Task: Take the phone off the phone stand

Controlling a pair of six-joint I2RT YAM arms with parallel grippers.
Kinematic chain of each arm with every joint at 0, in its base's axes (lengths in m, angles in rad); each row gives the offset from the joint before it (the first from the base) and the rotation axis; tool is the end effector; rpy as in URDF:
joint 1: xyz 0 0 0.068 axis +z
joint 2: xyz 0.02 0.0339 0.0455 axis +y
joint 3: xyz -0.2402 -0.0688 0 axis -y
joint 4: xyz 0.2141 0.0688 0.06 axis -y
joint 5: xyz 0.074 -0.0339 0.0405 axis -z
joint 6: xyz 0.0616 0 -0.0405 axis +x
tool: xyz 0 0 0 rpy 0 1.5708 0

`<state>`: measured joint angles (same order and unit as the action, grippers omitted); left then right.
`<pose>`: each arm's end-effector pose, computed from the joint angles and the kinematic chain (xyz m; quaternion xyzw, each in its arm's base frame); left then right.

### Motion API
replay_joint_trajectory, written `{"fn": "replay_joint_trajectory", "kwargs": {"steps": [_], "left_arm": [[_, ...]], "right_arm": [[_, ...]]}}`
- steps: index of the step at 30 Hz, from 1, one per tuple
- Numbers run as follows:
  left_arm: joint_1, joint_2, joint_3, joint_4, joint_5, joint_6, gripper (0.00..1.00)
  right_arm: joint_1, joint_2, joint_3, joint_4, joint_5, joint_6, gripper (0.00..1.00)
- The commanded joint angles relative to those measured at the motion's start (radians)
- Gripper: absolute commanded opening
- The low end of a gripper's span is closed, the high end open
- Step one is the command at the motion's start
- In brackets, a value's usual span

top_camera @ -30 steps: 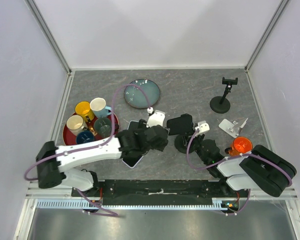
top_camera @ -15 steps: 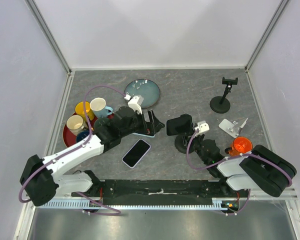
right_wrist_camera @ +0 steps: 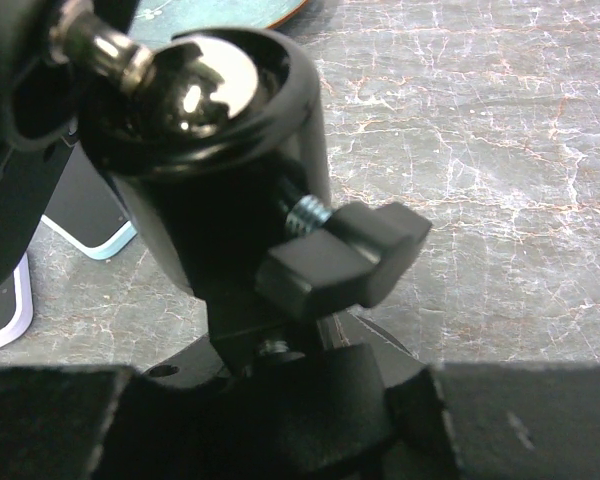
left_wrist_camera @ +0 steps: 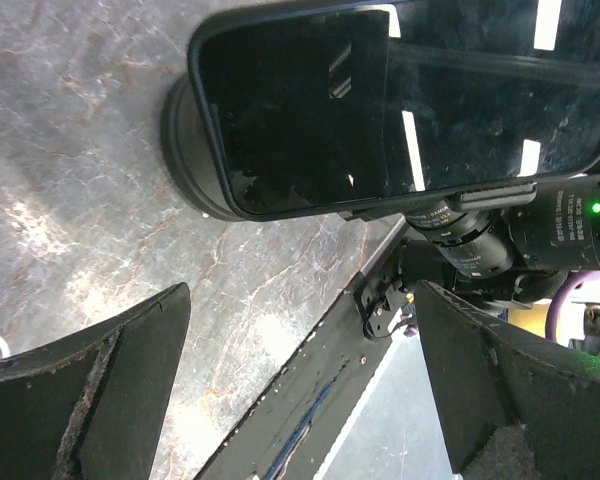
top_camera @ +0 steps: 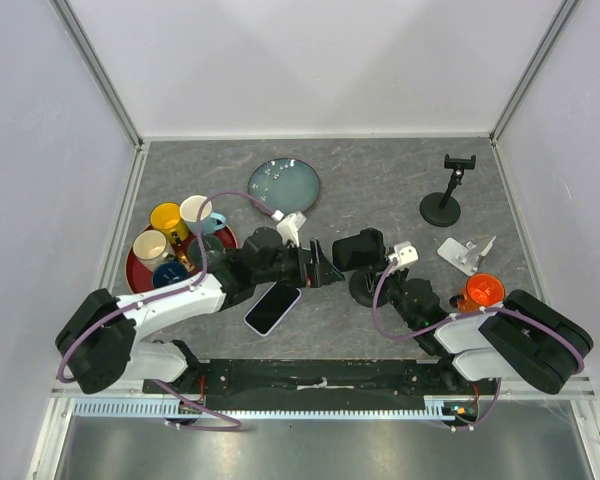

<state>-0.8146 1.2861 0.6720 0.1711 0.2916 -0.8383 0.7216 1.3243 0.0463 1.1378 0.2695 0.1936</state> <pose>0.1808 -0.2175 0.2127 0.0677 0.8371 -0.4721 0.2679 0.1705 0.1282 0.1401 -0.1101 0.7451 0.1961 0.6278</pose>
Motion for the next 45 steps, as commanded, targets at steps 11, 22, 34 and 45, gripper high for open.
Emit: {"fn": "replay_joint_trajectory", "kwargs": {"steps": [11,22,34,45], "left_arm": [[-0.060,0.105,0.069,0.123,0.003,-0.104,1.00],[-0.023,0.166,0.139,0.188,-0.045,-0.243,1.00],[0.077,0.280,0.288,0.226,0.035,-0.269,0.99],[0.092,0.367,0.495,0.128,0.139,-0.240,0.99]], "right_arm": [[-0.002,0.000,-0.052,0.057,-0.046,0.033,0.00],[-0.002,-0.014,-0.052,0.045,-0.052,0.027,0.00],[-0.002,-0.008,-0.023,0.037,-0.088,0.018,0.00],[0.010,0.001,-0.008,0.020,-0.105,-0.003,0.00]]}}
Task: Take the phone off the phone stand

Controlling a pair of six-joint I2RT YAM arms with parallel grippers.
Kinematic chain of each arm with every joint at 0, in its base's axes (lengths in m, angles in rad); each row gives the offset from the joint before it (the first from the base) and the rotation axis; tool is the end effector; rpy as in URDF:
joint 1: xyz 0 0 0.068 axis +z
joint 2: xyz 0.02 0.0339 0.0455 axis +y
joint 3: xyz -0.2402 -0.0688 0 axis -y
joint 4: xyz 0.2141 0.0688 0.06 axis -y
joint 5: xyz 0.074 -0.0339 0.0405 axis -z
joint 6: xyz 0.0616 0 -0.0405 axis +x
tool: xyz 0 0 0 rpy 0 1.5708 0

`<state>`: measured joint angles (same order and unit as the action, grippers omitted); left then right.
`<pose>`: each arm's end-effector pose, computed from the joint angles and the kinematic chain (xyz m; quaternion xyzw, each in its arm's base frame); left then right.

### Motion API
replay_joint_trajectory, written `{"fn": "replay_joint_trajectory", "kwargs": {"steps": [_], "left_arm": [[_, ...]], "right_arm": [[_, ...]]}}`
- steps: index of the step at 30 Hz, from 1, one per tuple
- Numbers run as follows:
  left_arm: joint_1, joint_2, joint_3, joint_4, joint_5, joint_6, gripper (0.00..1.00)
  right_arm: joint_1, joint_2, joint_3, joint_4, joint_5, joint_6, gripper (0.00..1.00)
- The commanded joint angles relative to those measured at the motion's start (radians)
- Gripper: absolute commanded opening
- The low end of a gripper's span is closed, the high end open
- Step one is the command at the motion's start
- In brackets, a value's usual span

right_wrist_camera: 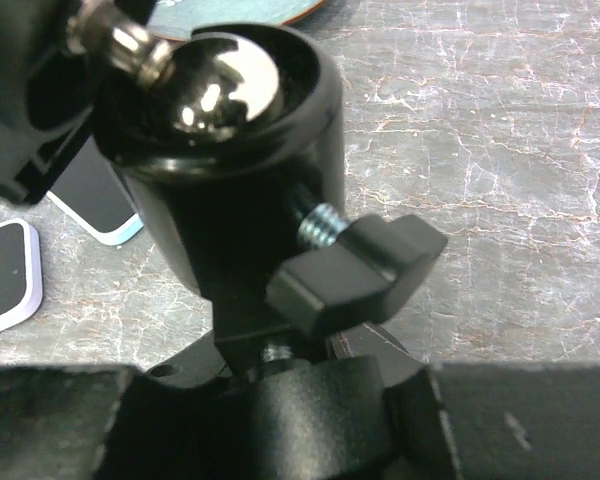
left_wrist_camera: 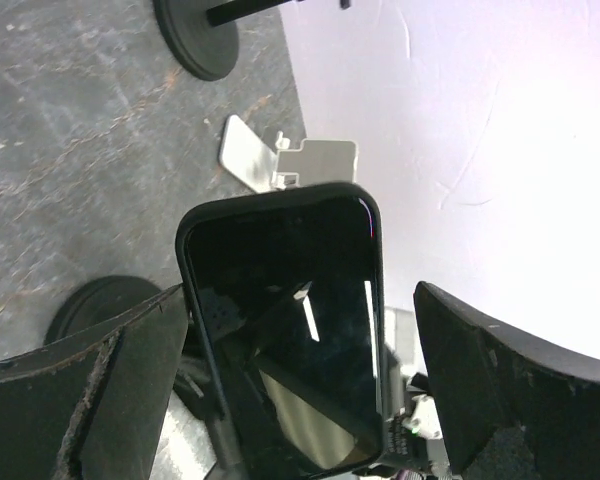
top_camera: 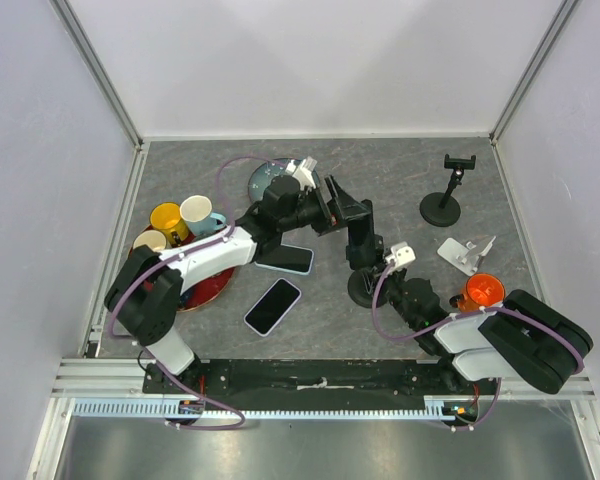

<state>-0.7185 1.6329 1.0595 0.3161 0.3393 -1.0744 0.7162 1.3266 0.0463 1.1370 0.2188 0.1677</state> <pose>0.2688 -0.2623 0.2539 -0.0367 0.7865 -0.5535 0.2713 0.1698 0.1301 0.1395 -0.1347 0.7427 0.2037 0.6235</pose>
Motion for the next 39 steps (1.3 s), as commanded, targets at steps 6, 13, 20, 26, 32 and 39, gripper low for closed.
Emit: {"fn": "replay_joint_trajectory", "kwargs": {"steps": [6,13,20,26,32,39], "left_arm": [[-0.009,0.051,0.172,-0.120,0.127,0.074,0.99],[-0.081,0.051,0.295,-0.425,0.009,0.376,1.00],[-0.130,0.081,0.375,-0.569,-0.075,0.458,1.00],[-0.147,0.108,0.384,-0.574,-0.063,0.423,1.00],[-0.144,0.071,0.332,-0.486,-0.040,0.338,0.95],[-0.130,0.024,0.281,-0.390,-0.039,0.265,0.57]], "right_arm": [[0.031,-0.018,-0.002,-0.008,-0.029,0.003,0.00],[0.042,-0.015,0.004,-0.014,-0.018,-0.007,0.00],[0.051,-0.015,0.006,-0.019,-0.010,-0.013,0.00],[0.058,-0.027,0.007,-0.031,0.005,-0.019,0.00],[0.058,-0.023,0.003,-0.022,0.007,-0.016,0.00],[0.060,-0.021,0.000,-0.022,0.014,-0.013,0.00]]}}
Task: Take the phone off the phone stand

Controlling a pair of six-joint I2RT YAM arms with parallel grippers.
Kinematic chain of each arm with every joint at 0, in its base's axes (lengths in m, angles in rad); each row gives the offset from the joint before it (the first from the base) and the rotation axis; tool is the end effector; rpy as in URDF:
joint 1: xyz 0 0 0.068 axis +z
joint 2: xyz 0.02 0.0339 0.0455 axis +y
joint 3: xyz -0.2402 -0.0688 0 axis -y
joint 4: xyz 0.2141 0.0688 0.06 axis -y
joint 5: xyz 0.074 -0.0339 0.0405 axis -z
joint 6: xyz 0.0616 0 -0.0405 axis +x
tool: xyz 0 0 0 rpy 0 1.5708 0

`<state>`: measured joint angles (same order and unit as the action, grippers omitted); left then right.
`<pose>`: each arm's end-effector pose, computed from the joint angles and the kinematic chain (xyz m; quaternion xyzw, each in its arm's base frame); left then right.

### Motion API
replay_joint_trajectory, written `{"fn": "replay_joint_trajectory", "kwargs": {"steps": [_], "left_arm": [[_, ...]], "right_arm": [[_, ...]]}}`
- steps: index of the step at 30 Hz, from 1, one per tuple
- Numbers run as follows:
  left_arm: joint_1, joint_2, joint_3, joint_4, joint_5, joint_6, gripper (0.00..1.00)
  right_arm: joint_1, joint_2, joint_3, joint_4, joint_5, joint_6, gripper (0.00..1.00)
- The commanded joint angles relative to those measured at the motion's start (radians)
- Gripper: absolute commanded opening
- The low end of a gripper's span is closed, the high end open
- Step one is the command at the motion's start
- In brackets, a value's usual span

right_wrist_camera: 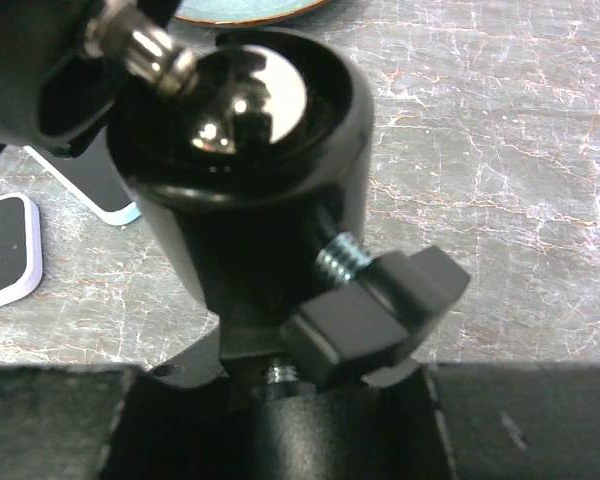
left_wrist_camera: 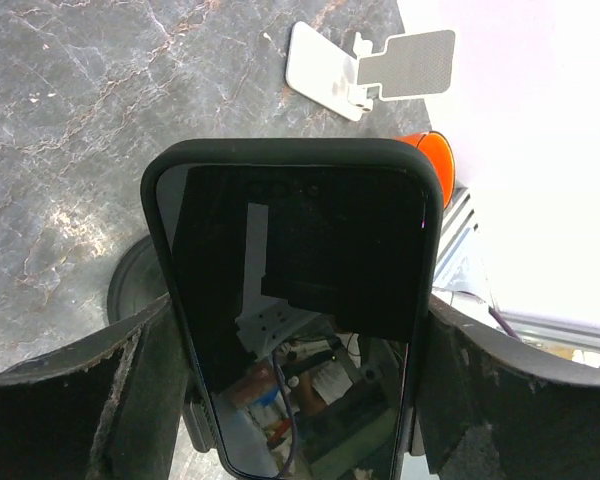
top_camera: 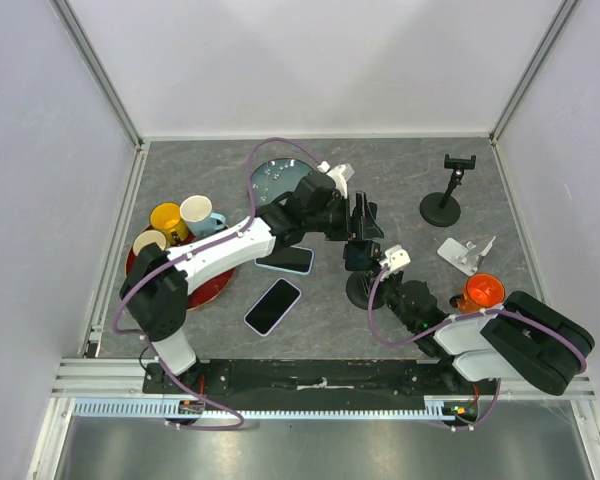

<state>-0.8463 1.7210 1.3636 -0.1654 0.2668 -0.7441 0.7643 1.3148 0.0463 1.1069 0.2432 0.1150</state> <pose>0.2484 -0.3051 0.2657 0.1103 0.8536 -0.4347 0.2650 0.1635 0.1362 0.1378 -0.1668 0.7418 0.1900 0.6211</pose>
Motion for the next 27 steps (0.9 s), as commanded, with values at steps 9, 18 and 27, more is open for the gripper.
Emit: {"fn": "replay_joint_trajectory", "kwargs": {"steps": [9,18,27], "left_arm": [[0.049,-0.181,-0.149,0.231,0.023,-0.147,0.02],[0.141,-0.294,-0.325,0.457,0.109,-0.276,0.02],[0.190,-0.342,-0.417,0.580,0.140,-0.328,0.02]], "right_arm": [[0.010,-0.008,-0.010,0.019,0.018,0.061,0.00],[0.010,-0.002,-0.008,0.011,0.028,0.074,0.00],[0.010,0.006,-0.006,0.010,0.025,0.077,0.00]]}}
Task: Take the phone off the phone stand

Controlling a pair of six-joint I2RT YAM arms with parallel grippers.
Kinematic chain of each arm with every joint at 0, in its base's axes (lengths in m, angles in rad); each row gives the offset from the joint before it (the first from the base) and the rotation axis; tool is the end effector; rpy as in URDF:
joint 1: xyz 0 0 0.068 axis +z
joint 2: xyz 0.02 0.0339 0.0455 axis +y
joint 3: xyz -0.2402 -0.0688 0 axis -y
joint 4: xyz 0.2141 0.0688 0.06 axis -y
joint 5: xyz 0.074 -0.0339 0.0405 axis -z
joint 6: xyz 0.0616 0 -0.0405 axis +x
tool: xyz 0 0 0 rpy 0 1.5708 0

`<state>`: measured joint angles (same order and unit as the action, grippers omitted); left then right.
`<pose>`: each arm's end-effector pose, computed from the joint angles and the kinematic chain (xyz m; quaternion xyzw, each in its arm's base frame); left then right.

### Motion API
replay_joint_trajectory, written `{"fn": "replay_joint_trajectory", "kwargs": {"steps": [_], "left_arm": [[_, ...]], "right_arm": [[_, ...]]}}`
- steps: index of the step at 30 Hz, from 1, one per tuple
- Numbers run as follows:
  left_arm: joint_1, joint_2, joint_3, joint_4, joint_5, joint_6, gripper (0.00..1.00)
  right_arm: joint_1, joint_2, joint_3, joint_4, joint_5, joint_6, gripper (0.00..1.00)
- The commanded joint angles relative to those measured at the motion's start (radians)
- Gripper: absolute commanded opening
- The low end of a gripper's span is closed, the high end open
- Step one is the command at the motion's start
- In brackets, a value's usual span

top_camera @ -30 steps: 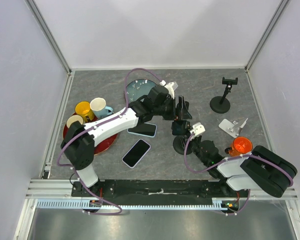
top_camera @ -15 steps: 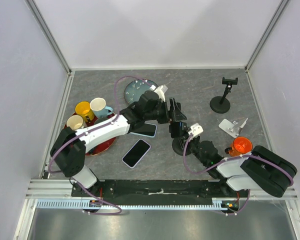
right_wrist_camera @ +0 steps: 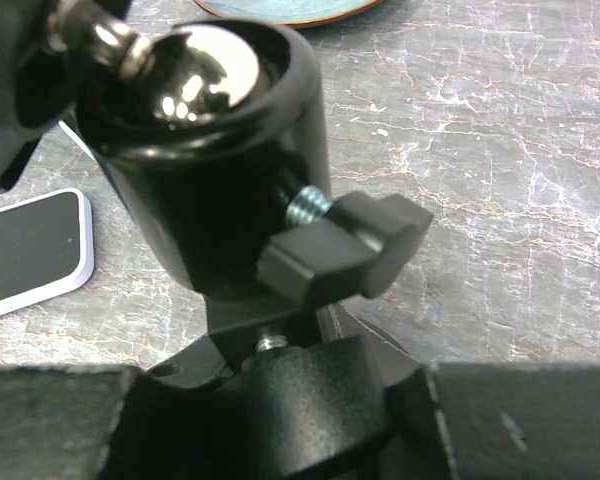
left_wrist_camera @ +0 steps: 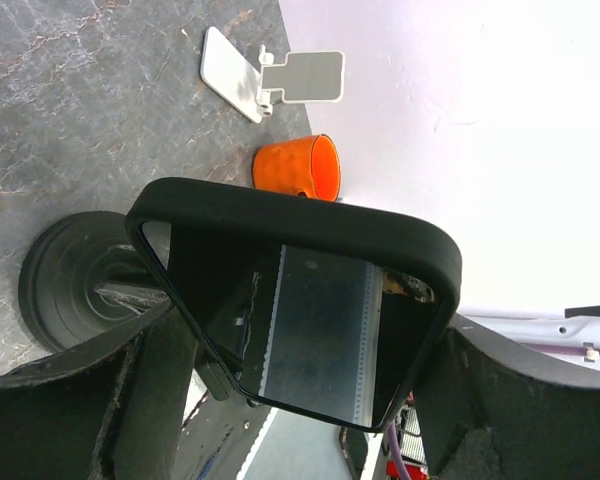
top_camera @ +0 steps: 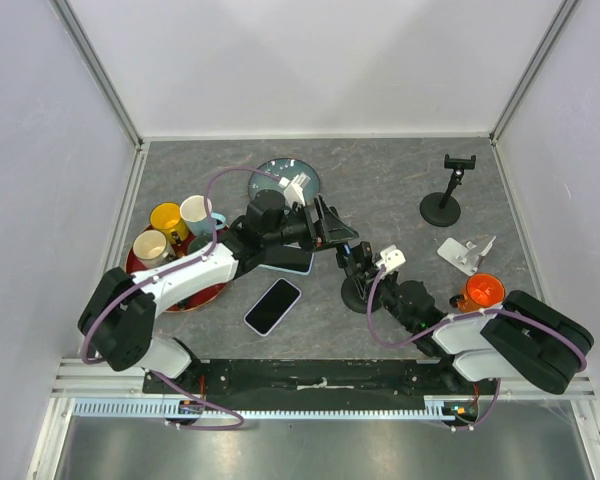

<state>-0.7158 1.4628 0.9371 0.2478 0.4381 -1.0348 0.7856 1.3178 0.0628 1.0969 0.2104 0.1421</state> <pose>0.2350 -0.2390 0.2612 0.0055 0.7901 -0.5625 0.2436 0.1618 0.1436 0.1400 -0.1746 0.7393 0.2173 0.6130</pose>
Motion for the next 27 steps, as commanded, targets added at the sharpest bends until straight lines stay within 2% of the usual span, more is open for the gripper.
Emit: {"fn": "replay_joint_trajectory", "kwargs": {"steps": [1,5,6,13,17,22,27], "left_arm": [[0.061,-0.084,0.005,0.169,-0.030,-0.036,0.02],[0.067,-0.101,-0.038,0.254,-0.029,-0.070,0.02],[0.070,-0.102,-0.047,0.318,-0.024,-0.086,0.02],[0.076,-0.091,-0.107,0.528,0.060,-0.111,0.02],[0.029,-0.085,-0.058,0.447,0.099,-0.018,0.02],[-0.072,-0.108,0.040,0.251,0.018,0.232,0.02],[-0.163,-0.104,0.089,0.209,-0.033,0.369,0.02]], "right_arm": [[-0.011,0.006,-0.023,0.020,0.060,0.048,0.00],[-0.011,0.014,-0.011,-0.006,0.070,0.047,0.00],[-0.011,0.017,-0.009,-0.008,0.070,0.047,0.00],[-0.011,0.034,0.005,-0.026,0.066,0.047,0.00],[-0.011,0.035,0.012,-0.038,0.061,0.039,0.00],[-0.009,0.038,0.019,-0.046,0.060,0.037,0.00],[-0.011,0.037,0.023,-0.058,0.061,0.036,0.00]]}}
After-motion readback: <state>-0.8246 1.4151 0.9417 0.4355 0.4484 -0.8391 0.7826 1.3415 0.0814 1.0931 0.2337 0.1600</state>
